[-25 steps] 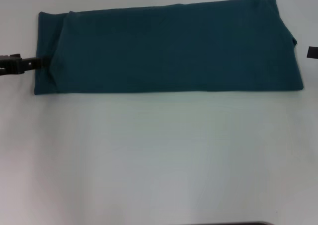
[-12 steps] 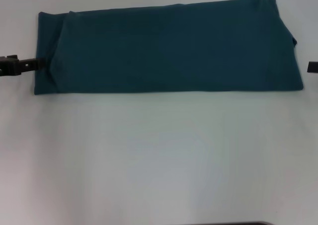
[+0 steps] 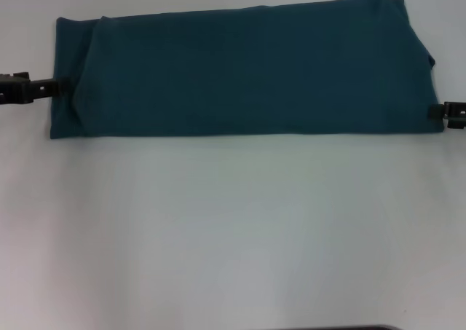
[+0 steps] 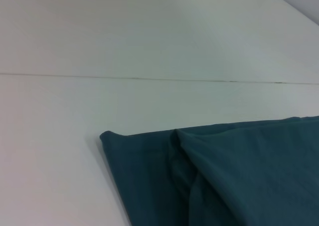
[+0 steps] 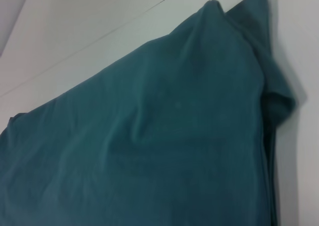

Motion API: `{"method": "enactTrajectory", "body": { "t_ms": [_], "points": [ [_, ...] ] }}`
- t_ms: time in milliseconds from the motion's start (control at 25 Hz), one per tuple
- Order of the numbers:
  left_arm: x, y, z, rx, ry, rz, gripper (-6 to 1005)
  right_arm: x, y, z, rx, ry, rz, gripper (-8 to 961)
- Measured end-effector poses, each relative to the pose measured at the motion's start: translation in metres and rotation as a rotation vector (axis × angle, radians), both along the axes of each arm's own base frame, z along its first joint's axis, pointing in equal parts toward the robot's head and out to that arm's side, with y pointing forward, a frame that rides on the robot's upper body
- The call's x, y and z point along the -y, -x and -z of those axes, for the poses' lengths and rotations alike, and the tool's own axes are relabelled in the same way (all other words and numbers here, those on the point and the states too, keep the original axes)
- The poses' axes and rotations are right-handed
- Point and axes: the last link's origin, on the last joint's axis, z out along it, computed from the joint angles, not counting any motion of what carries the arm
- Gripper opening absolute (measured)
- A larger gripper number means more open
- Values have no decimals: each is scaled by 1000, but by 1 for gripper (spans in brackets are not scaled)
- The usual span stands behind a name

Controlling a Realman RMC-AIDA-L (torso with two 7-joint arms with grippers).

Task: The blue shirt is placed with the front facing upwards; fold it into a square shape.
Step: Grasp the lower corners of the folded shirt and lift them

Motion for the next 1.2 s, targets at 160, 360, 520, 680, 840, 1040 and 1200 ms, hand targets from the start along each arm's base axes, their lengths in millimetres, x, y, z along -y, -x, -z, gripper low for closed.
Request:
{"method": "enactTrajectory", "body": {
  "t_ms": [160, 360, 520, 680, 840, 1040, 1200],
  "points": [
    [-1, -1, 0, -1, 0, 4, 934, -3, 1, 4, 5, -10, 2, 790],
    [-2, -2, 0, -3, -1, 8, 934, -7, 1, 6, 13, -20, 6, 791],
    [-3, -3, -1, -3, -2, 8, 934, -8, 2, 8, 11, -21, 8, 789],
    [-4, -3, -1, -5, -3, 12, 933, -11, 3, 9, 15, -25, 5, 786],
    [-5, -3, -1, -7, -5, 12, 933, -14, 5, 12, 9, -23, 3, 783],
    [-5, -3, -1, -8, -5, 12, 933, -15, 7, 15, 7, -17, 2, 780],
    [-5, -3, -2, -9, -7, 12, 933, -17, 8, 14, 8, -17, -3, 733]
  ]
}}
